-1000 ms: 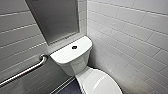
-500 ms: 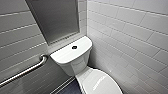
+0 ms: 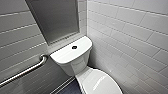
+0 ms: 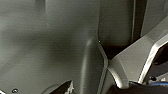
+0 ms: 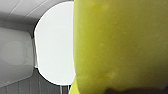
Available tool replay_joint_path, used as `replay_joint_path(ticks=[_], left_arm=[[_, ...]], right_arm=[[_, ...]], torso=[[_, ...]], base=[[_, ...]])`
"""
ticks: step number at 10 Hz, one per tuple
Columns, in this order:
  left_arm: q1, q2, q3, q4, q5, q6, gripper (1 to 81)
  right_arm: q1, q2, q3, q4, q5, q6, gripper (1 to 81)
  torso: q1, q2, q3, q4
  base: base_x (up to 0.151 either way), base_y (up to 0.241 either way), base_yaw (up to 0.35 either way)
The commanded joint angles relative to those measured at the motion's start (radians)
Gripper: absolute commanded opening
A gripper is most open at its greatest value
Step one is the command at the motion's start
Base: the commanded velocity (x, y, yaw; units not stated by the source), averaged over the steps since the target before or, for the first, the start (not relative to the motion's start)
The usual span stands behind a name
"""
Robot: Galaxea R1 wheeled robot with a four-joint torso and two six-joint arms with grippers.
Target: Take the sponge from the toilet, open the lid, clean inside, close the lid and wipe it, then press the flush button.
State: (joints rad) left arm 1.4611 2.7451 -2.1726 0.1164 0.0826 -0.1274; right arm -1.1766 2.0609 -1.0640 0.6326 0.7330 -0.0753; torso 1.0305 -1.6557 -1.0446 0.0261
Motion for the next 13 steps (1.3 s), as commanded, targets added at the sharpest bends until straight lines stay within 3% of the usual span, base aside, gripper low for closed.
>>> replay_joint_path(ticks=[1,5,7,10,13], left_arm=[[0.012,-0.016,0.022,0.002,0.08,0.008,81.1],[0.012,-0.016,0.019,0.002,0.079,0.006,81.1],[0.012,-0.019,0.017,0.002,0.079,0.006,81.1],[0.012,-0.021,0.016,0.002,0.079,0.006,81.1],[0.012,-0.022,0.014,0.002,0.08,0.005,81.1]], right_arm=[[0.175,-0.002,0.107,0.137,-0.03,-0.197,1.0],[0.44,0.155,0.077,0.433,-0.032,-0.418,1.0],[0.545,0.239,0.011,0.562,-0.032,-0.49,1.0],[0.665,0.357,-0.226,0.677,-0.205,-0.498,1.0],[0.737,0.463,-0.48,0.713,-0.38,-0.497,1.0]], torso=[[0.0,0.0,0.0,0.0],[0.0,0.0,0.0,0.0],[0.0,0.0,0.0,0.0],[0.0,0.0,0.0,0.0],[0.0,0.0,0.0,0.0]], base=[[0.0,0.0,0.0],[0.0,0.0,0.0],[0.0,0.0,0.0],[0.0,0.0,0.0],[0.0,0.0,0.0]])
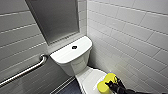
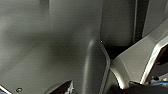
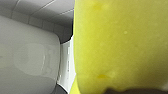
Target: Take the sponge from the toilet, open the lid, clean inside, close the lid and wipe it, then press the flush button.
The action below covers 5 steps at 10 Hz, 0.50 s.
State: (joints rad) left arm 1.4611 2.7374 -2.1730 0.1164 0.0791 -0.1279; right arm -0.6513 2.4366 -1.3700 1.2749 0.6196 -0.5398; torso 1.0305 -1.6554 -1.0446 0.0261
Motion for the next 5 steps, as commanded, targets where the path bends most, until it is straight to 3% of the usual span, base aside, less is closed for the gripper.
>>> replay_joint_path(ticks=[1,5], left_arm=[[0.012,-0.014,0.015,0.0,0.086,0.005,81.1],[0.012,-0.013,0.01,-0.006,0.088,0.005,81.1]], right_arm=[[0.233,0.116,-0.216,0.072,-0.291,-0.032,1.0],[0.262,0.245,-0.406,0.073,-0.401,-0.032,1.0]], torso=[[0.0,0.0,0.0,0.0],[0.0,0.0,0.0,0.0]], base=[[0.0,0.0,0.0],[0.0,0.0,0.0]])
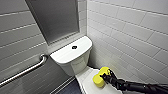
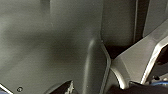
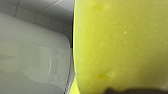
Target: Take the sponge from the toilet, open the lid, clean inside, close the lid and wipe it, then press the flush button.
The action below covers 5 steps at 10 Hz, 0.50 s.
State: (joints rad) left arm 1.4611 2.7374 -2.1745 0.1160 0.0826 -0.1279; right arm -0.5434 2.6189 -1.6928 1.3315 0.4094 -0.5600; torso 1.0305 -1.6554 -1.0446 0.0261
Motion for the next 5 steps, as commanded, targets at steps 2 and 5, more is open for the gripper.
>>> replay_joint_path(ticks=[2,5], left_arm=[[0.012,-0.014,0.012,-0.01,0.086,0.005,81.1],[0.012,-0.014,0.012,-0.015,0.086,0.005,81.1]], right_arm=[[0.173,0.13,-0.2,0.023,-0.265,-0.012,1.0],[0.211,0.229,-0.358,0.023,-0.366,-0.011,1.0]], torso=[[0.0,0.0,0.0,0.0],[0.0,0.0,0.0,0.0]], base=[[0.0,0.0,0.0],[0.0,0.0,0.0]])
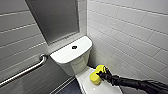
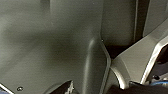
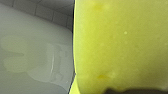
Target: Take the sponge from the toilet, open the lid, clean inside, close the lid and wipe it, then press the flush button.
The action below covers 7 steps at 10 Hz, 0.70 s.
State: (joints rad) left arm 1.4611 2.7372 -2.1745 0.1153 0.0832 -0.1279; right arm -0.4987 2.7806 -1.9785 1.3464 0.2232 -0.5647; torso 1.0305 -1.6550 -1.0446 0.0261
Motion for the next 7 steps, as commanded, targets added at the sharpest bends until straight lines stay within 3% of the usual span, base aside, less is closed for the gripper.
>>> replay_joint_path(ticks=[1,4,7], left_arm=[[0.012,-0.014,0.012,-0.014,0.086,0.004,81.1],[0.012,-0.014,0.012,-0.014,0.086,0.004,81.1],[0.012,-0.014,0.012,-0.014,0.086,0.004,81.1]], right_arm=[[0.159,0.099,-0.121,0.007,-0.2,-0.007,1.0],[0.121,0.176,-0.261,-0.006,-0.291,-0.006,1.0],[0.085,0.211,-0.269,-0.021,-0.289,-0.006,1.0]], torso=[[0.0,0.0,0.0,0.0],[0.0,0.0,0.0,0.0],[0.0,0.0,0.0,0.0]], base=[[0.0,0.0,0.0],[0.0,0.0,0.0],[0.0,0.0,0.0]])
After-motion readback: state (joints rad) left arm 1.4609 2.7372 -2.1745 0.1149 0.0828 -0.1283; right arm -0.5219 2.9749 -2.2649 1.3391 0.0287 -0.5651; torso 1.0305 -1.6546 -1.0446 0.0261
